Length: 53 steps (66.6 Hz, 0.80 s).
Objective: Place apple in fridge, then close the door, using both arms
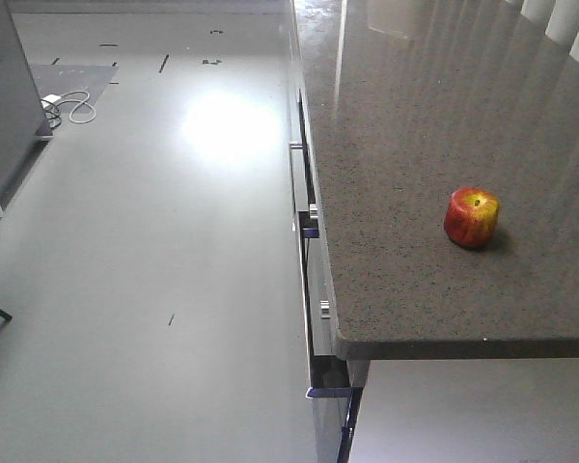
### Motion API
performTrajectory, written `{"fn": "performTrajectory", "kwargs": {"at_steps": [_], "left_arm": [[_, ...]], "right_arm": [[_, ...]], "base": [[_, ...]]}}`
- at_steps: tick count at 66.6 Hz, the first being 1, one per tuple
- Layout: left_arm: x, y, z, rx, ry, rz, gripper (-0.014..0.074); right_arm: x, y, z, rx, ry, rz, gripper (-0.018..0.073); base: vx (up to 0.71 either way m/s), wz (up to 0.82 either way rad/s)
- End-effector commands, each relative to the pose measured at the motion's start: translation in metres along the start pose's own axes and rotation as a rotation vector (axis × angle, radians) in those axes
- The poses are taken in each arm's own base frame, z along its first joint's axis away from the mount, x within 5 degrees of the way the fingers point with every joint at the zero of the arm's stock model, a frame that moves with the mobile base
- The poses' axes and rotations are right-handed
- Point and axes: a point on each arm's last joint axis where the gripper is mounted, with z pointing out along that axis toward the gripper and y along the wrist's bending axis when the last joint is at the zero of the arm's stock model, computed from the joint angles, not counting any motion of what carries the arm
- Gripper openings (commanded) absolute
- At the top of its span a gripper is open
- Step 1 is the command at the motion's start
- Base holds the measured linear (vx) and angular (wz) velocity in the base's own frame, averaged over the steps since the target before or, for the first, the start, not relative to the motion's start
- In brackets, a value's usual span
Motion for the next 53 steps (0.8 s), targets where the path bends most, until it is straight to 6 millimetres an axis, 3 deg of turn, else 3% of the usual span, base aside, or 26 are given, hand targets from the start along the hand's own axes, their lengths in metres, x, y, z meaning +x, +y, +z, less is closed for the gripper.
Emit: {"fn": "performTrajectory", "kwargs": {"at_steps": [1,35,45,53], "left_arm": [[-0.013,0.0,-0.002,0.004,-0.107,-0.007,-0.0006],[-0.013,0.0,-0.002,0.004,-0.107,-0.007,-0.0006],[-0.013,0.0,-0.002,0.004,-0.107,-0.007,-0.0006],[-0.013,0.0,-0.002,0.004,-0.107,-0.007,-0.0006]], "right_arm": [[-0.009,0.0,-0.001,0.0,-0.087,-0.013,-0.0003],[-0.016,0.001,-0.002,-0.004,-0.149,0.004,-0.0003],[-0.051,0.002,-0.004,-0.001,-0.152,0.005,-0.0003],[-0.083,0.003,0.001,0.015,0.02,0.004,-0.0003]], "base": [[0.0,0.0],[0.0,0.0],[0.0,0.0],[0.0,0.0]]}}
